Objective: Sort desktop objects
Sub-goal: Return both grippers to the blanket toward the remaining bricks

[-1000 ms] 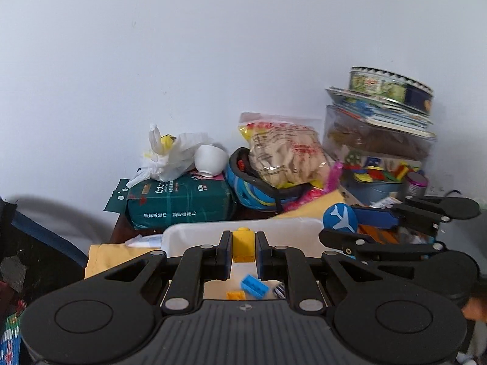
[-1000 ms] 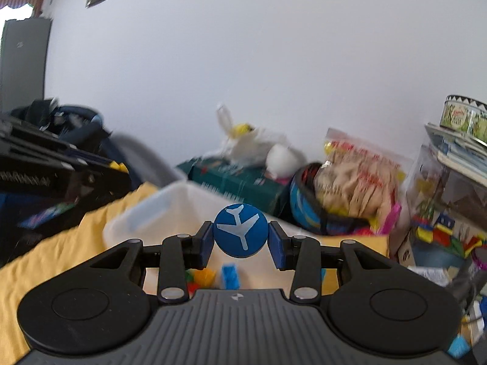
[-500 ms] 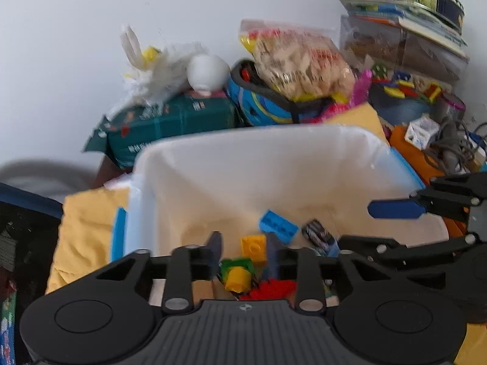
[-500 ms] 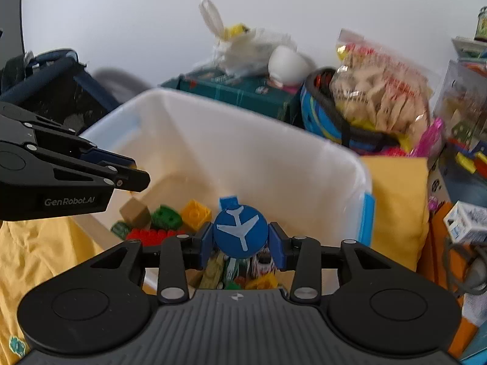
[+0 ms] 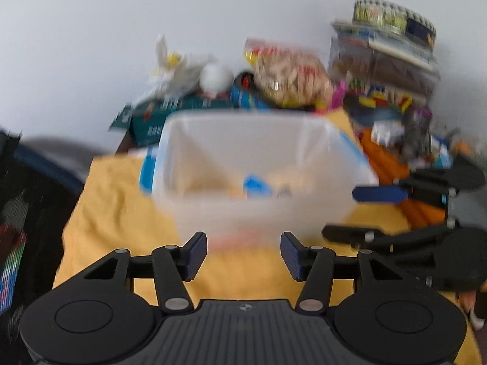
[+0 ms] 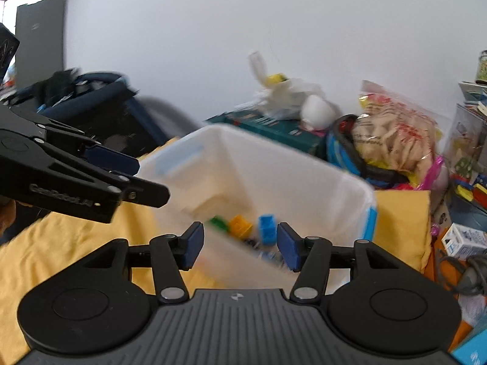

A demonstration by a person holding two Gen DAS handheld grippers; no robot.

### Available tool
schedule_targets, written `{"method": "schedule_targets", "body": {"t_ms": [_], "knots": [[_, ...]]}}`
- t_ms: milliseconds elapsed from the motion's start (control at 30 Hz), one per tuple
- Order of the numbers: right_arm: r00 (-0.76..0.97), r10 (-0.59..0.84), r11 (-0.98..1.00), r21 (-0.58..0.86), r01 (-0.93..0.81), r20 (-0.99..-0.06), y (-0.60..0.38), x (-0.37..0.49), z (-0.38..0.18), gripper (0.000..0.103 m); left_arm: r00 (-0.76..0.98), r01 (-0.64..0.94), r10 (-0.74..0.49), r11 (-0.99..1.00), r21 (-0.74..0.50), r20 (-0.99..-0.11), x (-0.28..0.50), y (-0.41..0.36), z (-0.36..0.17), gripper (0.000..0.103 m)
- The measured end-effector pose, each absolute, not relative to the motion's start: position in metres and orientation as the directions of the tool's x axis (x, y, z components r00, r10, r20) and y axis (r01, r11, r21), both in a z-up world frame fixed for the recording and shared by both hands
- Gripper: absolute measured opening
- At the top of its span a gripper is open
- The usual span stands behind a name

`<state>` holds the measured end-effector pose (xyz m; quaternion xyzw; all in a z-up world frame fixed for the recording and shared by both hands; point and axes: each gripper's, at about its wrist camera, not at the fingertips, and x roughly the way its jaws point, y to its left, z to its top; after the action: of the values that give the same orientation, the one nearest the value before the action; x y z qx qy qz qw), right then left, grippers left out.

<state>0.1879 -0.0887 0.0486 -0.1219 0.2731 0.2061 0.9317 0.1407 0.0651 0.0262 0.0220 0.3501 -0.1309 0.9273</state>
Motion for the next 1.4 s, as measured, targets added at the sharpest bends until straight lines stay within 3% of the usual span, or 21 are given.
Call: {"method": "schedule_targets", "body": {"t_ms": [167, 433, 633, 833, 933, 1067, 1400], "knots": [[0.699, 0.332, 0.87, -0.081, -0.487, -0.634, -0.089, 0.157, 0.016, 0.06, 0.641, 0.193, -0.212, 0.975, -0.113, -0.738, 0.089, 0.077, -0.019, 0.057], [0.59, 0.328, 0.855, -0.034, -0.517, -0.738, -0.086, 0.127, -0.039, 0.06, 0.557, 0.098, -0.089, 0.994, -0.041, -0.825, 0.04, 0.086, -0.077, 0.057], [0.518, 0.323, 0.853, 0.006, -0.522, -0.792, -0.082, 0.116, -0.063, 0.058, 0.574, 0.067, -0.078, 0.997, -0.048, -0.815, 0.03, 0.093, -0.081, 0.057], [0.504, 0.385, 0.794, -0.002, -0.608, -0.773, -0.062, 0.111, -0.058, 0.053, 0.596, 0.047, -0.067, 0.998, -0.049, -0.8, 0.032, 0.103, -0.079, 0.057], [0.497, 0.407, 0.757, -0.022, -0.653, -0.766, -0.049, 0.108, -0.058, 0.044, 0.595, 0.051, -0.072, 0.997, -0.052, -0.8, 0.036, 0.107, -0.079, 0.057], [0.543, 0.409, 0.697, -0.133, -0.704, -0.733, -0.038, 0.111, -0.047, 0.042, 0.601, 0.051, -0.081, 0.997, -0.064, -0.795, 0.042, 0.113, -0.077, 0.057], [0.395, 0.472, 0.584, -0.056, -0.81, -0.788, -0.04, 0.127, -0.058, 0.041, 0.598, 0.074, -0.123, 0.992, -0.098, -0.792, 0.051, 0.116, -0.076, 0.057]]}}
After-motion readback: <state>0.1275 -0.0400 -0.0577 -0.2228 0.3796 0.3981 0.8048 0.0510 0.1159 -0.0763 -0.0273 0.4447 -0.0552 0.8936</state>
